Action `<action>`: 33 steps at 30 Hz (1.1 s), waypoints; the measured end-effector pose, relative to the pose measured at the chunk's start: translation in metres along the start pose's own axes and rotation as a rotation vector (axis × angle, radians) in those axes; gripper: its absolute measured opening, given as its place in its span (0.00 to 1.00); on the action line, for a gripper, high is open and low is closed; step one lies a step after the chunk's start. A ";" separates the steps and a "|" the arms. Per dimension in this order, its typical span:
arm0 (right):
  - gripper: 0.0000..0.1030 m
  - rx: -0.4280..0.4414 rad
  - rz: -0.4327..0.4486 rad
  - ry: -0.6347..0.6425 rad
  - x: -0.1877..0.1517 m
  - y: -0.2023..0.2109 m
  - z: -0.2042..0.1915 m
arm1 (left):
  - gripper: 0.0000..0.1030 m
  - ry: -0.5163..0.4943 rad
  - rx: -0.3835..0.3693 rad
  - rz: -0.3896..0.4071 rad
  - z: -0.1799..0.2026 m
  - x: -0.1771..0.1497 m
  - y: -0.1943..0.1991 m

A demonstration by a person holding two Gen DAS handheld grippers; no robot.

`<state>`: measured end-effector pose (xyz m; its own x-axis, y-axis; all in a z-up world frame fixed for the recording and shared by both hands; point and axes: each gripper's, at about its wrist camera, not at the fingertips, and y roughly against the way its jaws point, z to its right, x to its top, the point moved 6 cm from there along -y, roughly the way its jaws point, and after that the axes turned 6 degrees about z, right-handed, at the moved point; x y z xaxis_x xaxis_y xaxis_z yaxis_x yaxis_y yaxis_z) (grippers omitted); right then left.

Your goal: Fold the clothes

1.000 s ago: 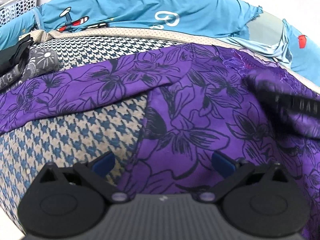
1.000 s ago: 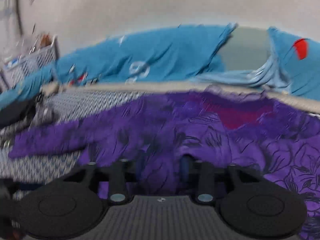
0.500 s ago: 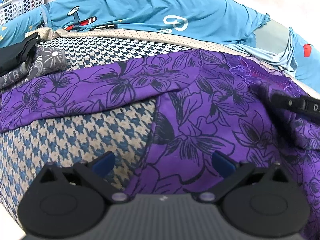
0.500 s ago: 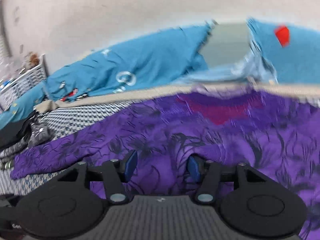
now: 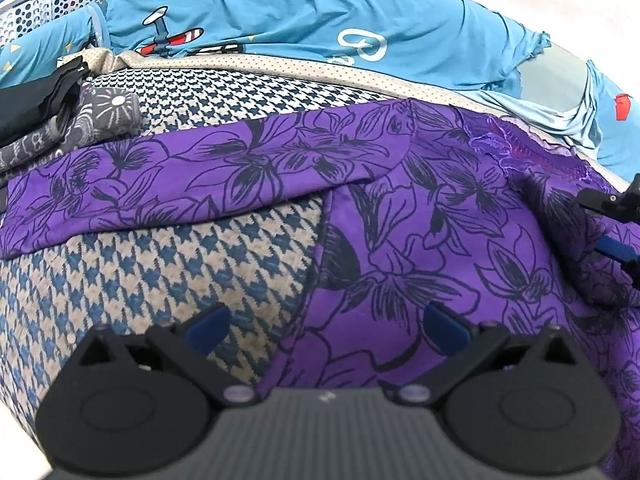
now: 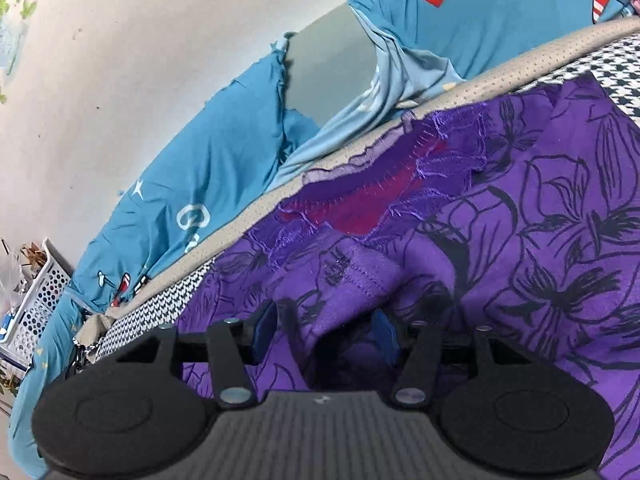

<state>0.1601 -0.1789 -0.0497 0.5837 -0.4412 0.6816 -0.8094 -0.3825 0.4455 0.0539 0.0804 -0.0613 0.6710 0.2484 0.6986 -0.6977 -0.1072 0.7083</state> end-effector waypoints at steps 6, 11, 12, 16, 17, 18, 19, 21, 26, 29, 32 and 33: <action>0.52 0.251 -0.011 0.178 -0.011 0.009 -0.051 | 1.00 0.029 0.039 0.016 -0.009 0.005 0.001; 0.52 0.286 -0.098 0.288 -0.033 0.007 -0.070 | 1.00 0.052 0.063 0.017 -0.017 0.007 0.000; 0.52 0.278 -0.104 0.291 -0.035 0.007 -0.069 | 1.00 0.054 0.063 0.015 -0.018 0.007 0.000; 0.52 0.219 -0.091 0.277 -0.032 0.009 -0.060 | 1.00 0.053 0.059 0.012 -0.016 0.007 0.001; 0.52 0.197 -0.080 0.278 -0.030 0.011 -0.057 | 1.00 0.050 0.059 0.011 -0.015 0.007 0.001; 0.52 0.164 -0.067 0.280 -0.028 0.012 -0.053 | 1.00 0.049 0.057 0.011 -0.014 0.007 0.001; 0.52 0.131 -0.052 0.278 -0.024 0.015 -0.047 | 1.00 0.048 0.054 0.011 -0.012 0.007 0.001; 0.52 0.070 -0.019 0.269 -0.017 0.023 -0.035 | 1.00 0.046 0.050 0.012 -0.010 0.007 0.002; 0.51 -0.124 0.104 0.228 0.012 0.047 0.010 | 1.00 0.028 0.042 0.020 -0.001 0.006 0.004; 0.52 -0.250 0.173 0.176 0.033 0.062 0.043 | 1.00 0.018 0.043 0.021 0.004 0.005 0.004; 0.51 -0.351 0.227 0.134 0.053 0.077 0.077 | 1.00 0.011 0.042 0.017 0.007 0.004 0.003; 0.51 -0.383 0.245 0.120 0.060 0.083 0.088 | 1.00 0.009 0.042 0.016 0.008 0.004 0.002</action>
<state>0.1338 -0.3084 -0.0232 0.3792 -0.3752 0.8458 -0.9010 0.0585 0.4299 0.0570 0.0736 -0.0560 0.6571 0.2553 0.7092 -0.6972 -0.1518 0.7006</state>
